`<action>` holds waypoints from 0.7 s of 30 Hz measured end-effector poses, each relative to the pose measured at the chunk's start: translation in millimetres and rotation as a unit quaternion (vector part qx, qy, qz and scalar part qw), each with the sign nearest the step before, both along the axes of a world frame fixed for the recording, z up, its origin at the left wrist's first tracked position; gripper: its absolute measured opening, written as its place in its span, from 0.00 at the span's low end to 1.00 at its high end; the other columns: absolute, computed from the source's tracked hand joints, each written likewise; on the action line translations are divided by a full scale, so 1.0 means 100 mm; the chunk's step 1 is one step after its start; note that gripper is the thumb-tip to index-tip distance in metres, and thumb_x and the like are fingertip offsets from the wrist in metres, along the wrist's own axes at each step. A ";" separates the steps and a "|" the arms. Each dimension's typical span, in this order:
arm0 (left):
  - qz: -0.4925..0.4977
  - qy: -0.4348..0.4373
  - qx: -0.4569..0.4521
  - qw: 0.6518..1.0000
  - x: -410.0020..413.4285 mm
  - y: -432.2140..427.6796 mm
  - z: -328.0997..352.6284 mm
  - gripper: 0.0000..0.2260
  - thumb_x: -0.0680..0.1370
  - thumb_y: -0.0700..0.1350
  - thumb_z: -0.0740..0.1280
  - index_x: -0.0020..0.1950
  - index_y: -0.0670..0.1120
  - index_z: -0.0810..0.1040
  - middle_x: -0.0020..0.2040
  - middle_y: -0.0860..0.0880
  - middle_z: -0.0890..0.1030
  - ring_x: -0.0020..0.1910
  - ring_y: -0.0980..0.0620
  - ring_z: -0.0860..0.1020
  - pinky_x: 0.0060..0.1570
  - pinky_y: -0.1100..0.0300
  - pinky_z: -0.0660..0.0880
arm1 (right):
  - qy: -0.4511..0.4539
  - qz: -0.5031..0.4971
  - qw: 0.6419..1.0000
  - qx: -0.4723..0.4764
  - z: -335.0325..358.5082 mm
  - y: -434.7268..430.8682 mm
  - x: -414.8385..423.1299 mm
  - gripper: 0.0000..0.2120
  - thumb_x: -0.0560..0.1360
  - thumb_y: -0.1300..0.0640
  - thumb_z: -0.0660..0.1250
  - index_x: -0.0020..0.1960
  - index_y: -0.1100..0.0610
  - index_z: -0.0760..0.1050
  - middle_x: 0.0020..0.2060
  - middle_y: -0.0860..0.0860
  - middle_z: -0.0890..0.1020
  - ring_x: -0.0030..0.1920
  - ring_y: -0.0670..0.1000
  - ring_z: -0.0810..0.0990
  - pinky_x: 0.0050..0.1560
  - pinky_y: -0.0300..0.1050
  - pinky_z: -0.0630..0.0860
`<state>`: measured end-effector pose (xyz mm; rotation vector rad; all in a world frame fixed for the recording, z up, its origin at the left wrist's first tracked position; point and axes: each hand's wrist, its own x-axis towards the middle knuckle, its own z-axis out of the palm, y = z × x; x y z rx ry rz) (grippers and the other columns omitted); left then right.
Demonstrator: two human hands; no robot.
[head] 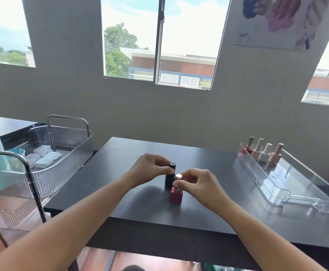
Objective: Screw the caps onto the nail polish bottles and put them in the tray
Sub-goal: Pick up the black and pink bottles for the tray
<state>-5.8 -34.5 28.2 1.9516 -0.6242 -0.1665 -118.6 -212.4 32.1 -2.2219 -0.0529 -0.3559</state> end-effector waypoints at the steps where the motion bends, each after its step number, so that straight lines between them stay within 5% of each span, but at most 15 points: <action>1: 0.003 -0.005 0.002 1.000 0.01 0.00 -0.01 0.09 0.69 0.50 0.78 0.48 0.54 0.87 0.46 0.59 0.87 0.49 0.63 0.83 0.56 0.62 0.76 | -0.007 -0.003 1.000 -0.005 -0.01 0.01 0.01 0.09 0.68 0.47 0.76 0.42 0.50 0.82 0.35 0.50 0.86 0.37 0.47 0.82 0.39 0.40 0.76; 10: 0.032 -0.028 -0.004 0.999 0.04 -0.01 0.02 0.07 0.68 0.52 0.77 0.45 0.54 0.87 0.41 0.60 0.87 0.42 0.62 0.83 0.45 0.57 0.81 | -0.042 -0.009 0.999 -0.016 0.02 -0.14 -0.02 0.05 0.69 0.49 0.75 0.39 0.48 0.82 0.32 0.42 0.84 0.33 0.40 0.80 0.35 0.30 0.74; 15: 0.008 -0.055 -0.029 0.998 -0.01 -0.21 0.25 0.06 0.68 0.53 0.77 0.42 0.55 0.86 0.39 0.61 0.85 0.34 0.66 0.79 0.38 0.64 0.75 | -0.044 -0.043 0.998 0.013 0.25 -0.48 -0.09 0.06 0.69 0.51 0.76 0.43 0.53 0.83 0.34 0.48 0.85 0.35 0.44 0.81 0.40 0.49 0.79; 17: -0.015 -0.055 -0.042 0.997 -0.05 -0.37 0.38 0.06 0.69 0.52 0.77 0.43 0.53 0.87 0.42 0.58 0.87 0.37 0.64 0.81 0.38 0.64 0.76 | -0.056 -0.058 0.997 0.022 0.37 -0.68 -0.13 0.06 0.70 0.52 0.76 0.43 0.53 0.83 0.35 0.49 0.85 0.35 0.49 0.81 0.36 0.47 0.79; 21: -0.051 -0.057 -0.047 0.996 -0.13 -0.79 0.60 0.06 0.70 0.50 0.76 0.44 0.52 0.86 0.40 0.53 0.87 0.39 0.59 0.83 0.37 0.61 0.79 | -0.083 -0.090 0.992 0.035 0.57 -1.12 -0.20 0.04 0.70 0.54 0.76 0.43 0.52 0.83 0.31 0.44 0.83 0.31 0.40 0.78 0.28 0.38 0.75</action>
